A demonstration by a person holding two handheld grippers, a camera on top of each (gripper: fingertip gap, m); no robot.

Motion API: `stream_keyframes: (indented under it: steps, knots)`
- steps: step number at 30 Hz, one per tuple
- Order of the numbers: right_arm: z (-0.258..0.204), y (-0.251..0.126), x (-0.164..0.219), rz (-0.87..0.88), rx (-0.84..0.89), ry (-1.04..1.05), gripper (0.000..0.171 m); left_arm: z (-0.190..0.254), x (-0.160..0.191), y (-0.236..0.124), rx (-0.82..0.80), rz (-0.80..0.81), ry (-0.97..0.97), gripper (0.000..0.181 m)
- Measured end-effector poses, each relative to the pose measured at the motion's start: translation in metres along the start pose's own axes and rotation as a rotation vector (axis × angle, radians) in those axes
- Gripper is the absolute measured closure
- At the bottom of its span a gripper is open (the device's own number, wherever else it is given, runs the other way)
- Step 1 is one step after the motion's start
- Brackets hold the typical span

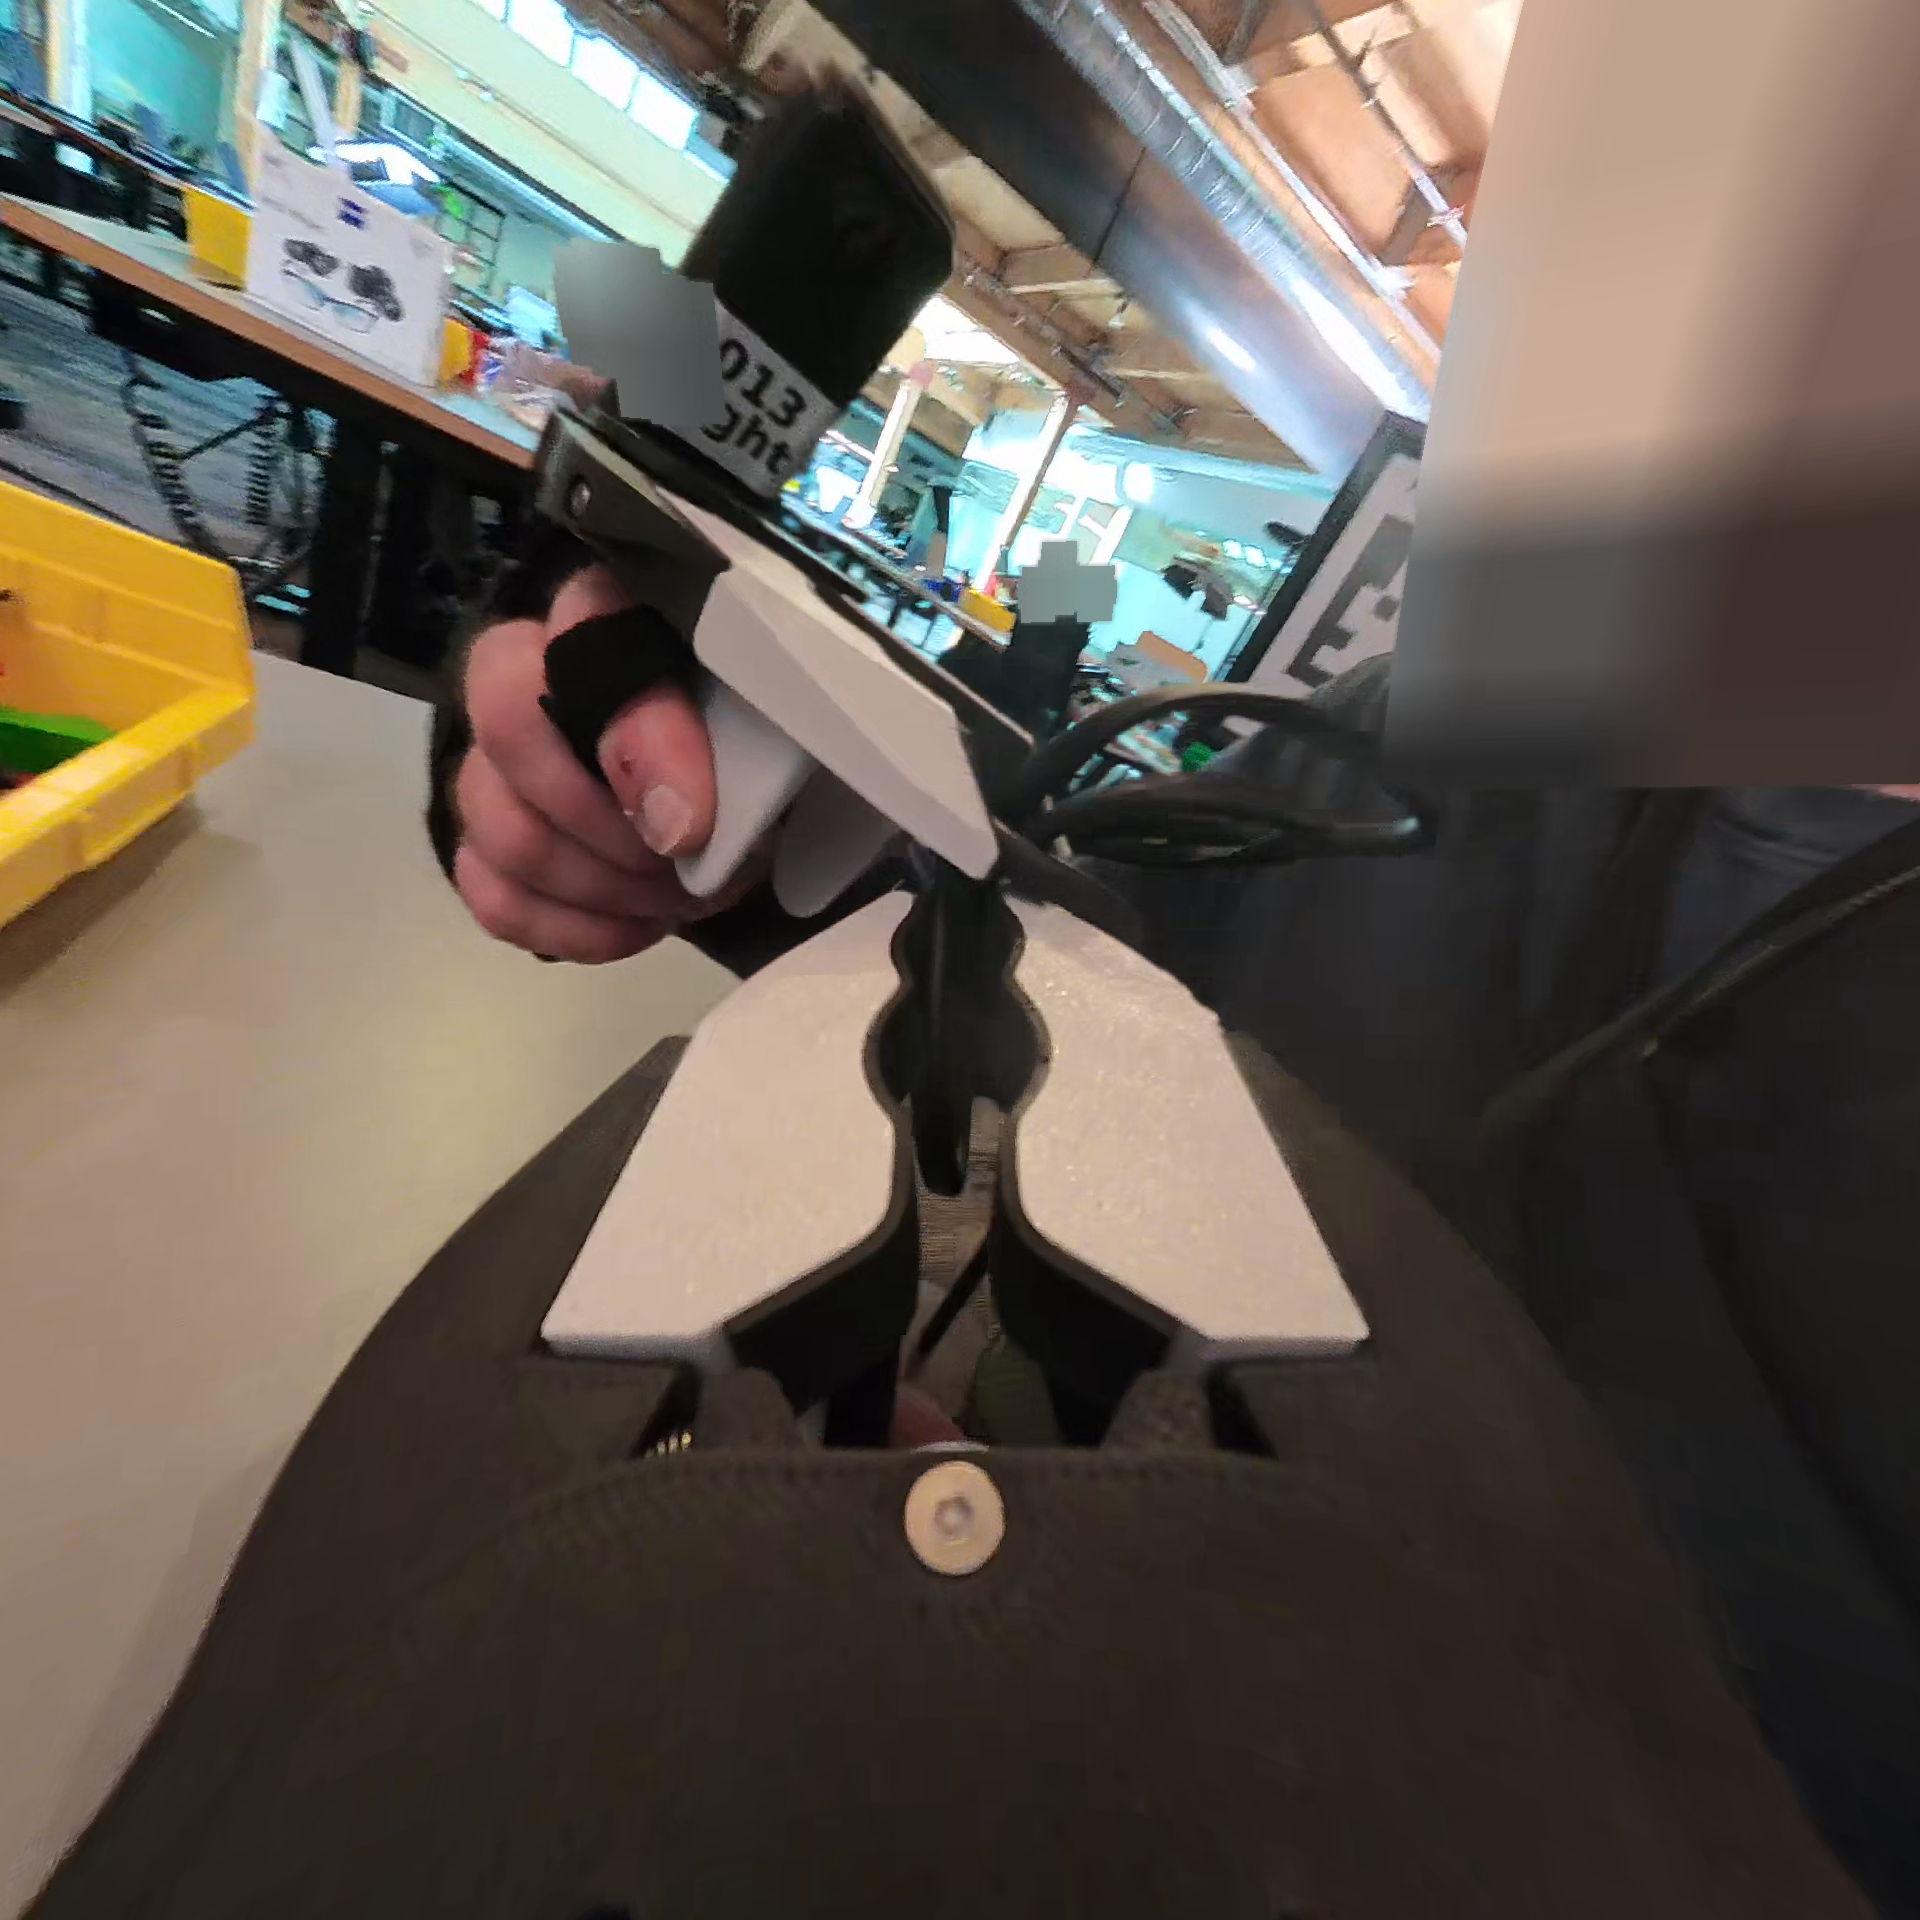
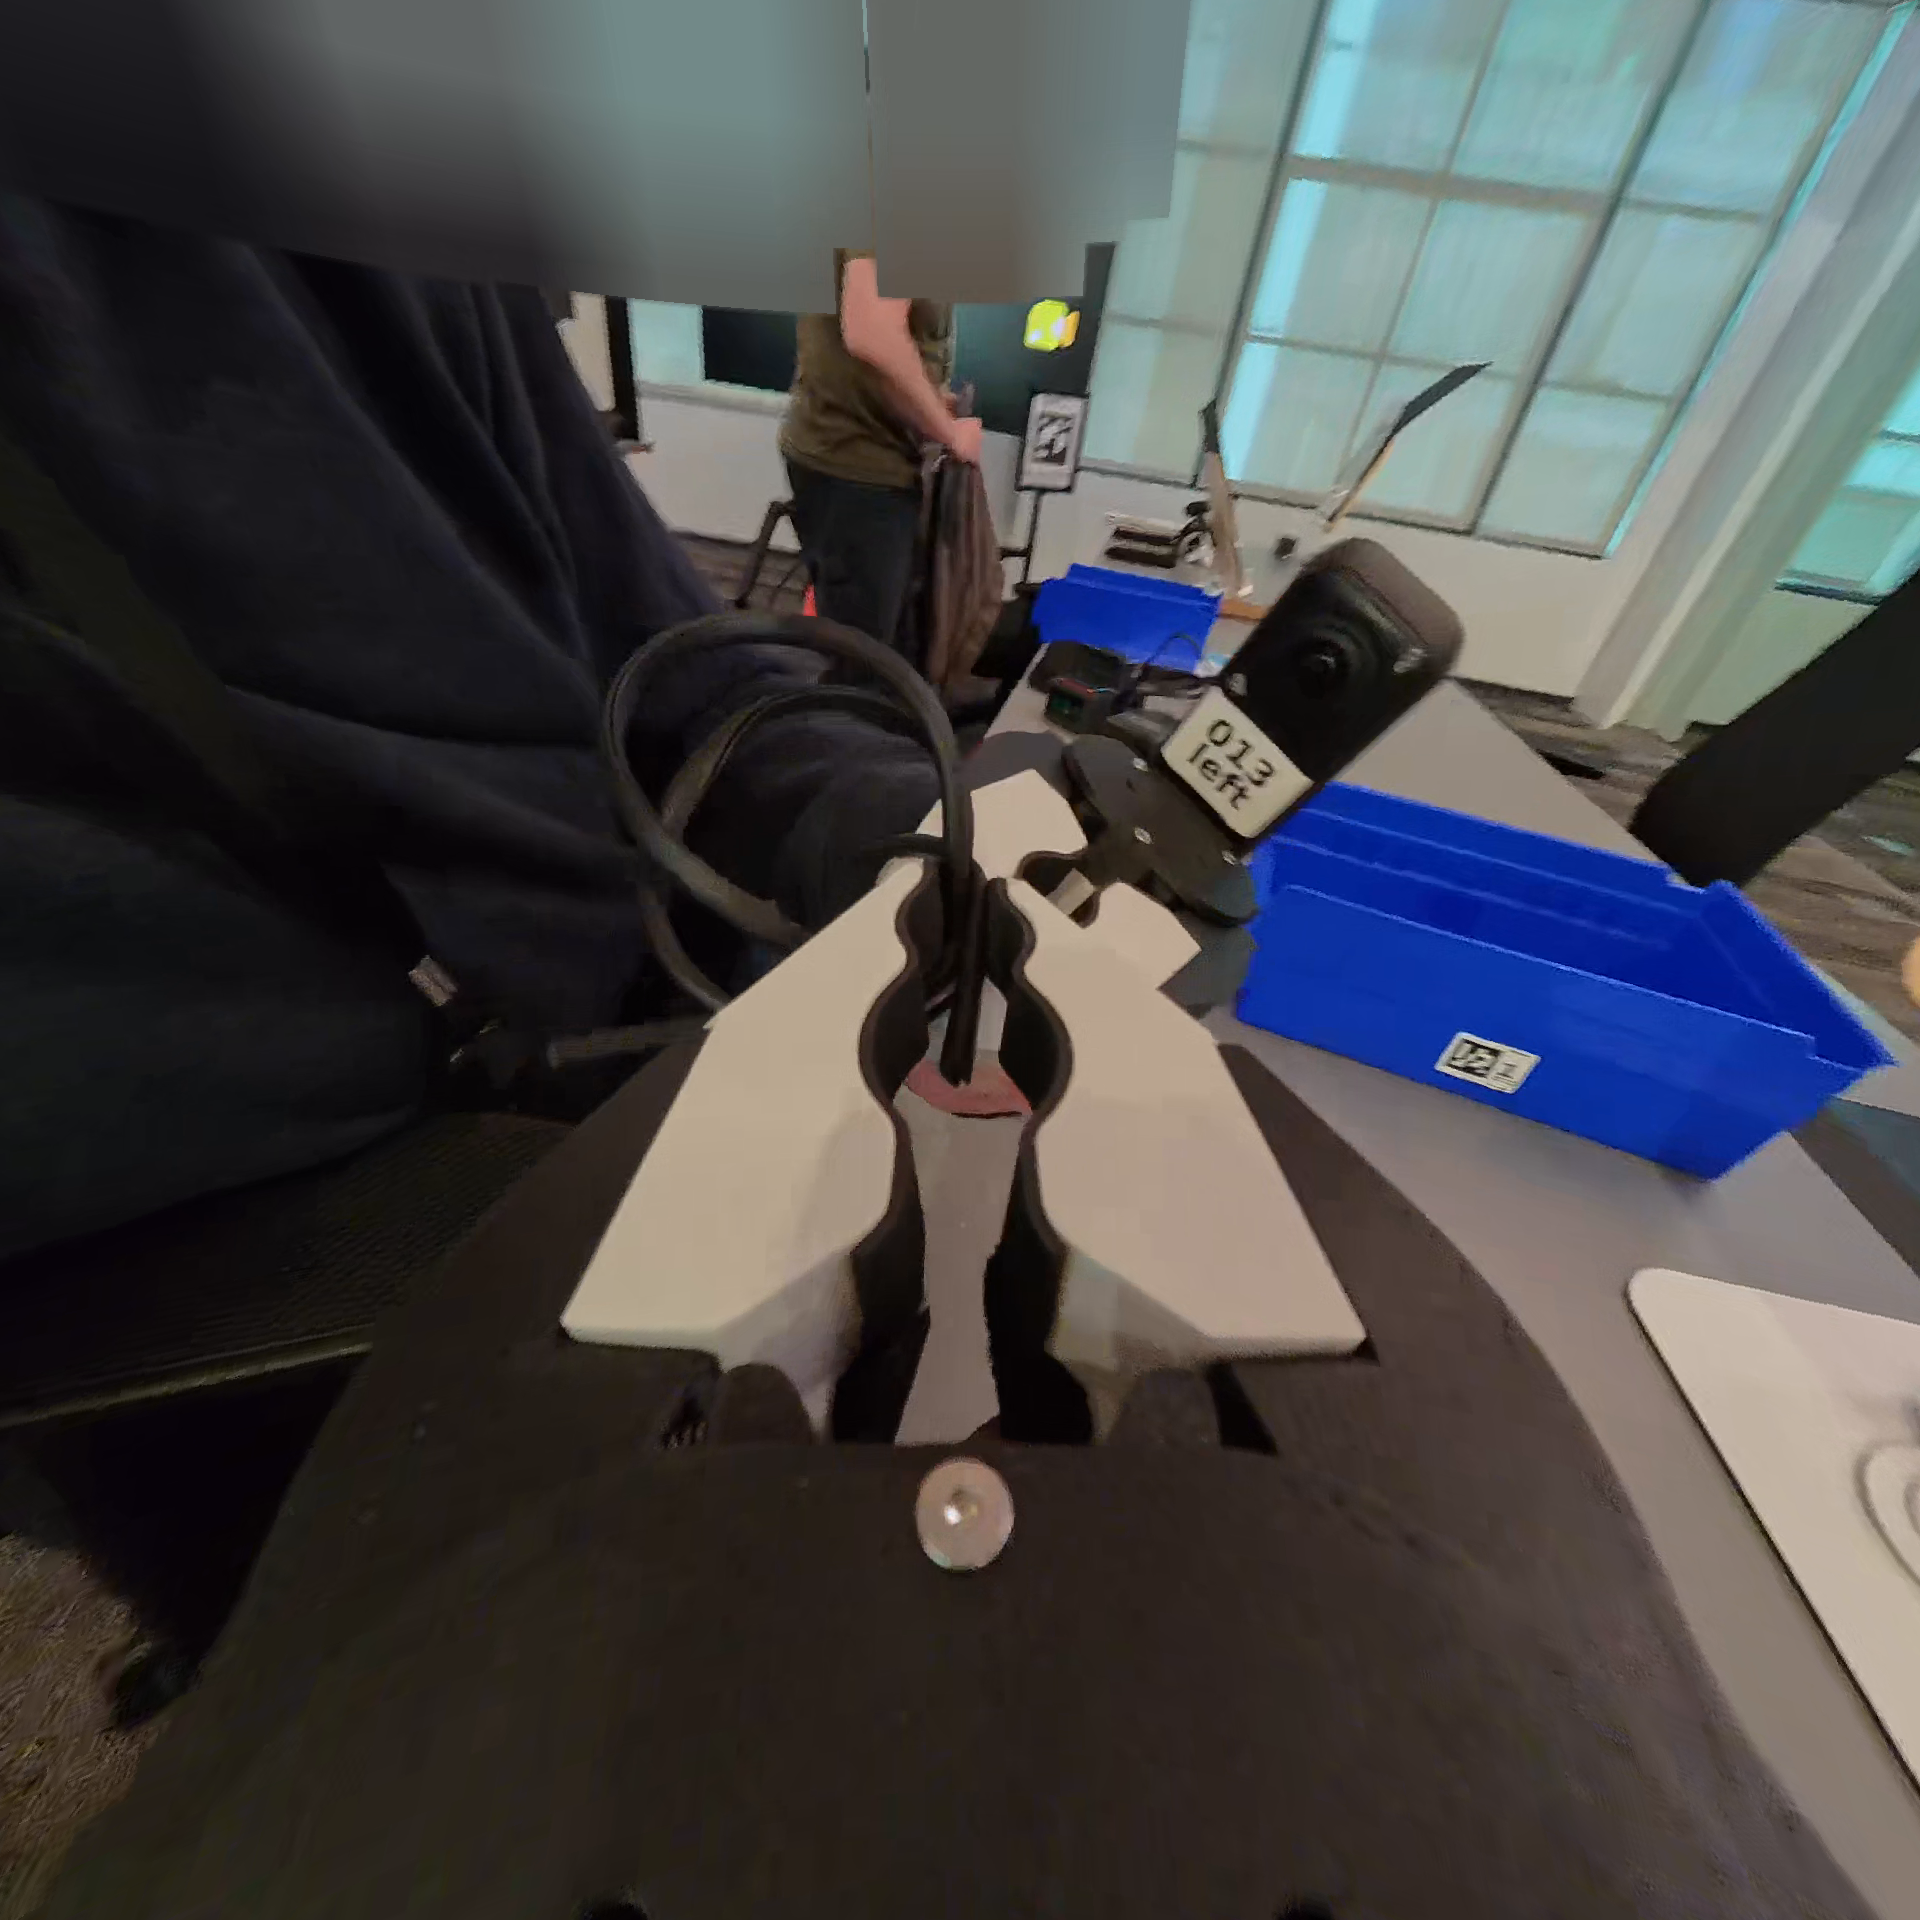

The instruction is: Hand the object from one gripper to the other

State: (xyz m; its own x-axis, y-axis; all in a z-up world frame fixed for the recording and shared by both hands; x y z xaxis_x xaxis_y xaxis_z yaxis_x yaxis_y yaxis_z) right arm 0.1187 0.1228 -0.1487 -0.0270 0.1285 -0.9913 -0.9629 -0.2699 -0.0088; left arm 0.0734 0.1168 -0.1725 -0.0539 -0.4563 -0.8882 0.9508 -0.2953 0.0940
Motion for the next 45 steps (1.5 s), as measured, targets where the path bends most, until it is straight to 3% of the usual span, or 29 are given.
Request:
stream_keyframes:
  steps: [9, 16, 24, 28, 32, 35, 45]
  knots:
    - [0.028, -0.02, -0.008, 0.277, 0.272, 0.104, 0.167, -0.013, -0.033, -0.036, -0.322, 0.119, 0.255, 0.143]
    - [0.046, -0.022, 0.006, 0.221, 0.493, 0.131, 0.167, 0.003, -0.058, -0.065, -0.627, 0.095, 0.561, 0.138]
    - [0.05, 0.011, 0.007, 0.212, 0.561, 0.167, 0.167, -0.004, -0.038, -0.037, -1.087, -0.394, 0.992, 0.107]
    - [0.043, 0.033, -0.001, 0.224, 0.528, 0.169, 0.167, -0.012, -0.031, -0.043, -1.189, -0.447, 1.038, 0.123]
    - [0.041, 0.048, -0.004, 0.231, 0.507, 0.182, 0.167, -0.001, -0.036, -0.059, -1.221, -0.351, 1.034, 0.164]
    - [0.042, 0.059, -0.007, 0.241, 0.486, 0.19, 0.166, 0.007, -0.036, -0.068, -1.267, -0.347, 1.072, 0.171]
    - [0.05, 0.096, -0.018, 0.205, 0.379, 0.204, 0.158, 0.029, -0.036, -0.104, -1.265, -0.261, 0.913, 0.174]
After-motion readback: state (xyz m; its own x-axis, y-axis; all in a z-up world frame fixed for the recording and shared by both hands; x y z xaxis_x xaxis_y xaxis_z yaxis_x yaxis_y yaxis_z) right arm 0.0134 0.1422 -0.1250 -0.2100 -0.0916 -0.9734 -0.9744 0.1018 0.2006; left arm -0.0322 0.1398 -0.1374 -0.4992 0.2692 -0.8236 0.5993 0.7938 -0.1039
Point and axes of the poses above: each gripper's, where its closed fingertips meet, y out along the fingers, x out of its underside, z = x × y across the jaws, the point moved 4 cm from there along -y, back along the fingers, and after that the axes turned 3 degrees about -x, right-handed, at the moved point
